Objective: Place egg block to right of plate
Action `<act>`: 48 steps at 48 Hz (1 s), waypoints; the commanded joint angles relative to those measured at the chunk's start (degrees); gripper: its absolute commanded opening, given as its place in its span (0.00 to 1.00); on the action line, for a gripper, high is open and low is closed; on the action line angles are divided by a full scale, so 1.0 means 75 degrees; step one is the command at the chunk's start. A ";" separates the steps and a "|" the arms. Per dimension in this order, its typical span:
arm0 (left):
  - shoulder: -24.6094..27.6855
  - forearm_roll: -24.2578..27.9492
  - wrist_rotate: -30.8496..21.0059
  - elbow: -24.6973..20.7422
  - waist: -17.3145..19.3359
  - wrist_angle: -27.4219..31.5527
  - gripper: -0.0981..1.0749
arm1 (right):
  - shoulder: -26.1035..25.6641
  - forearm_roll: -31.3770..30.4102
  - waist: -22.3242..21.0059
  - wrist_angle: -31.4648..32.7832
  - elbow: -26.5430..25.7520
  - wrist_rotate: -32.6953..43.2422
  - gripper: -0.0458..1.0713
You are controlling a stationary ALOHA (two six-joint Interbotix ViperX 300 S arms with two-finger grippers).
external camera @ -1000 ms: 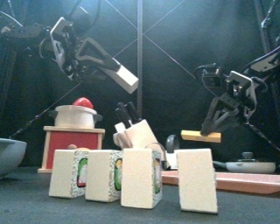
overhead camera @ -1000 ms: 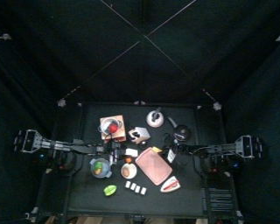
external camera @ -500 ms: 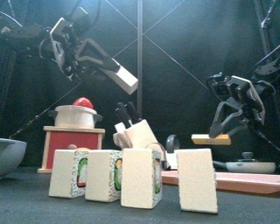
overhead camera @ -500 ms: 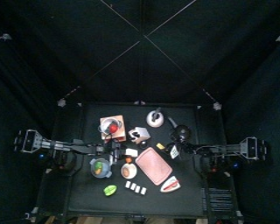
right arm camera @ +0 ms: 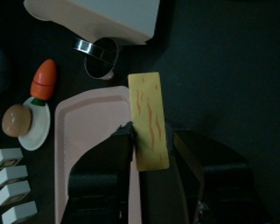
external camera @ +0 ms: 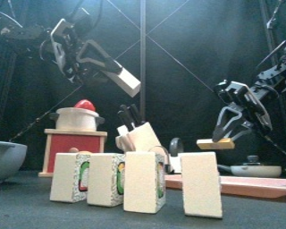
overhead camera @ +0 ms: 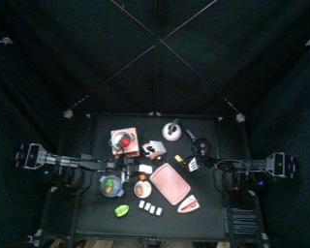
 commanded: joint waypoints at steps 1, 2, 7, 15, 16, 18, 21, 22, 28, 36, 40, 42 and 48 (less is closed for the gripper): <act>-0.0070 -0.0023 0.0000 -0.0070 0.0035 -0.0070 0.55 | -0.0059 0.0141 -0.0094 -0.0047 -0.0094 -0.0012 0.55; -0.0070 -0.0023 0.0000 -0.0070 0.0035 -0.0070 0.55 | -0.0059 0.0188 -0.0094 -0.0023 -0.0105 -0.0012 0.55; -0.0082 -0.0023 0.0000 -0.0070 0.0047 -0.0070 0.55 | -0.0059 0.0516 -0.0094 0.0070 -0.0152 -0.0012 0.55; -0.0070 -0.0035 0.0000 -0.0070 0.0059 -0.0070 0.55 | -0.0070 0.0680 -0.0094 0.0000 -0.0246 -0.0012 0.55; -0.0070 -0.0035 0.0000 -0.0070 0.0059 -0.0070 0.55 | -0.0059 0.0691 -0.0094 -0.0012 -0.0246 -0.0012 0.55; -0.0070 -0.0047 0.0000 -0.0070 0.0059 -0.0070 0.55 | -0.0059 0.0715 -0.0094 -0.0047 -0.0246 -0.0012 0.55; -0.0070 -0.0070 0.0000 -0.0059 0.0059 -0.0070 0.55 | -0.0047 0.0762 -0.0094 -0.0105 -0.0258 -0.0012 0.55; -0.0082 -0.0070 0.0000 -0.0059 0.0070 -0.0070 0.55 | -0.0035 0.0785 -0.0094 -0.0141 -0.0258 -0.0012 0.55; -0.0070 -0.0070 0.0000 -0.0059 0.0094 -0.0070 0.55 | 0.0023 0.0832 -0.0141 -0.0375 -0.0270 -0.0012 0.54; -0.0070 -0.0070 0.0000 -0.0047 0.0094 -0.0070 0.55 | 0.0176 0.0973 -0.0246 -0.0527 -0.0281 -0.0012 0.54; -0.0070 -0.0070 0.0000 -0.0047 0.0094 -0.0070 0.55 | 0.0223 0.0961 -0.0258 -0.0504 -0.0281 -0.0023 0.55; -0.0070 -0.0070 0.0000 -0.0059 0.0094 -0.0070 0.55 | 0.0234 0.0926 -0.0258 -0.0457 -0.0281 -0.0035 0.54; -0.0070 -0.0070 0.0000 -0.0047 0.0105 -0.0070 0.55 | 0.0293 0.0645 -0.0258 -0.0141 -0.0293 -0.0082 0.55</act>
